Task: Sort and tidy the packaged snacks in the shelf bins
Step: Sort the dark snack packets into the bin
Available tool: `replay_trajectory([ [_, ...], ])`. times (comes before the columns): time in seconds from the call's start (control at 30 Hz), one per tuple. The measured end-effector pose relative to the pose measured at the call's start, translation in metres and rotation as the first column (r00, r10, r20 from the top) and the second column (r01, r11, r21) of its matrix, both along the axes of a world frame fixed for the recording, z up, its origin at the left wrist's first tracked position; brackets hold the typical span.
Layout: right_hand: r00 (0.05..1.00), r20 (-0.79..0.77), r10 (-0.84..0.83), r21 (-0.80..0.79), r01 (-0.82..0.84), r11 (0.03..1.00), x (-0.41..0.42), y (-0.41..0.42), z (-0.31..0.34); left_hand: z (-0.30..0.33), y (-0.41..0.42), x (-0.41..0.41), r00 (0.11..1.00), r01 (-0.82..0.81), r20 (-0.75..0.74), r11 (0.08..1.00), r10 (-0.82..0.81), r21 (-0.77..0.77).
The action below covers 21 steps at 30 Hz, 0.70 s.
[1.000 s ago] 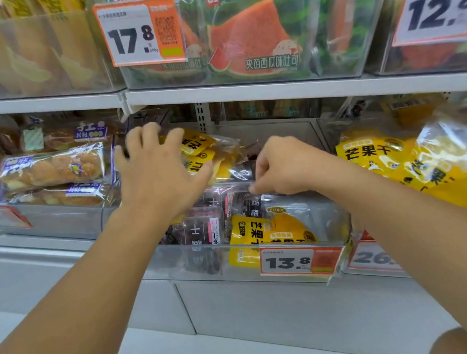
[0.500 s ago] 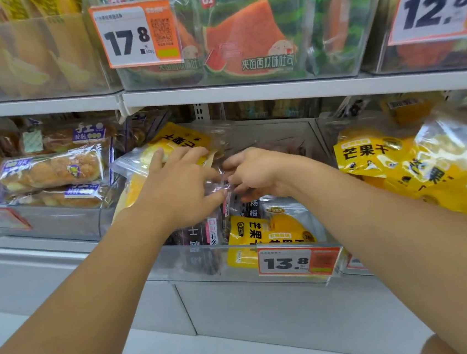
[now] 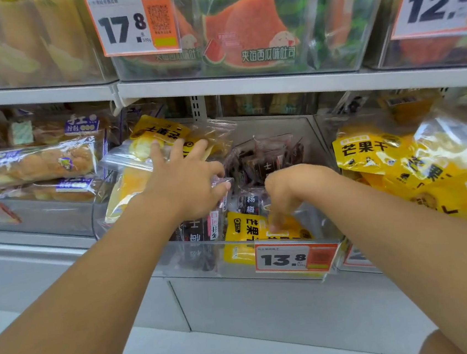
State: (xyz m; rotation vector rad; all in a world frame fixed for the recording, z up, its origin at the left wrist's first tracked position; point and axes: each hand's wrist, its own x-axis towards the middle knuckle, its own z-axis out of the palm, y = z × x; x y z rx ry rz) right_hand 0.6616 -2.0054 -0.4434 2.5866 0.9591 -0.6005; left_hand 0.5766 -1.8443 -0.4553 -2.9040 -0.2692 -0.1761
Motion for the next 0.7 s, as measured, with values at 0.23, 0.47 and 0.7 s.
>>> replay_trajectory([
  [0.23,0.995,-0.056,0.085,-0.106,-0.091,0.990,0.007,0.010,-0.009,0.000,0.009,-0.005,0.999,0.046,0.023,0.998,-0.045,-0.034],
  [0.47,0.996,-0.064,0.067,-0.074,-0.072,0.995,0.002,0.013,-0.005,0.000,0.005,-0.001,1.000,0.001,0.008,1.000,-0.001,-0.017],
  [0.7,0.996,0.092,0.019,0.414,-0.055,0.909,-0.016,-0.018,0.033,0.000,0.007,-0.003,1.000,0.031,0.007,0.997,-0.031,-0.067],
])
